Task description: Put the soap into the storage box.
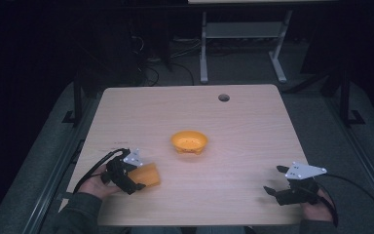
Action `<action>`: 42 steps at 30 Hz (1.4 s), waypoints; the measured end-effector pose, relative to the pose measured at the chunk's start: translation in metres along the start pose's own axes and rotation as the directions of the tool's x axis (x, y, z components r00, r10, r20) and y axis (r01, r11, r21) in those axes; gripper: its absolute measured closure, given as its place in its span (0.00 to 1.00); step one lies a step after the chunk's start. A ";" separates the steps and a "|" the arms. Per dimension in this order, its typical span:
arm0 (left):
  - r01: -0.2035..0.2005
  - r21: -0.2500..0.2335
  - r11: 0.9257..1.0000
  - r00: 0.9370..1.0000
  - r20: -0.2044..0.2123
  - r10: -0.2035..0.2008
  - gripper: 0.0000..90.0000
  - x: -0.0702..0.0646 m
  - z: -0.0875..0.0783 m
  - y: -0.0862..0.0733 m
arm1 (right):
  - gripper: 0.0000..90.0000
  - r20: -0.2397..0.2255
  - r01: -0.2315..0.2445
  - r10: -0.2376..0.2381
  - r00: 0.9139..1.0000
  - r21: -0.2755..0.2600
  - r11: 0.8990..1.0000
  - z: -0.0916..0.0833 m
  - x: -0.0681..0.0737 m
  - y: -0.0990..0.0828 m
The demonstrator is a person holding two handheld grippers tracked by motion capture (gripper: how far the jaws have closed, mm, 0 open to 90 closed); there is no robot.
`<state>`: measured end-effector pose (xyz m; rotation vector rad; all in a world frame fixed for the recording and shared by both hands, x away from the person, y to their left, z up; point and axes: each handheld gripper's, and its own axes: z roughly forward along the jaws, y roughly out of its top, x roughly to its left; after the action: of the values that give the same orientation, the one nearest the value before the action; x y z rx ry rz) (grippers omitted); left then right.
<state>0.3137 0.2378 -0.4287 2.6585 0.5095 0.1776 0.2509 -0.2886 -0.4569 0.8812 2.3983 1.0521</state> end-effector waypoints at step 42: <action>0.013 0.048 0.999 1.000 0.024 -0.014 0.21 0.001 0.021 0.002 | 0.15 -0.002 -0.005 0.005 1.000 -0.004 1.000 -0.001 0.000 0.000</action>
<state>0.3197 0.2287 -0.4467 2.6995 0.5301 0.1297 0.2505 -0.2892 -0.4564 0.8859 2.3962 1.0595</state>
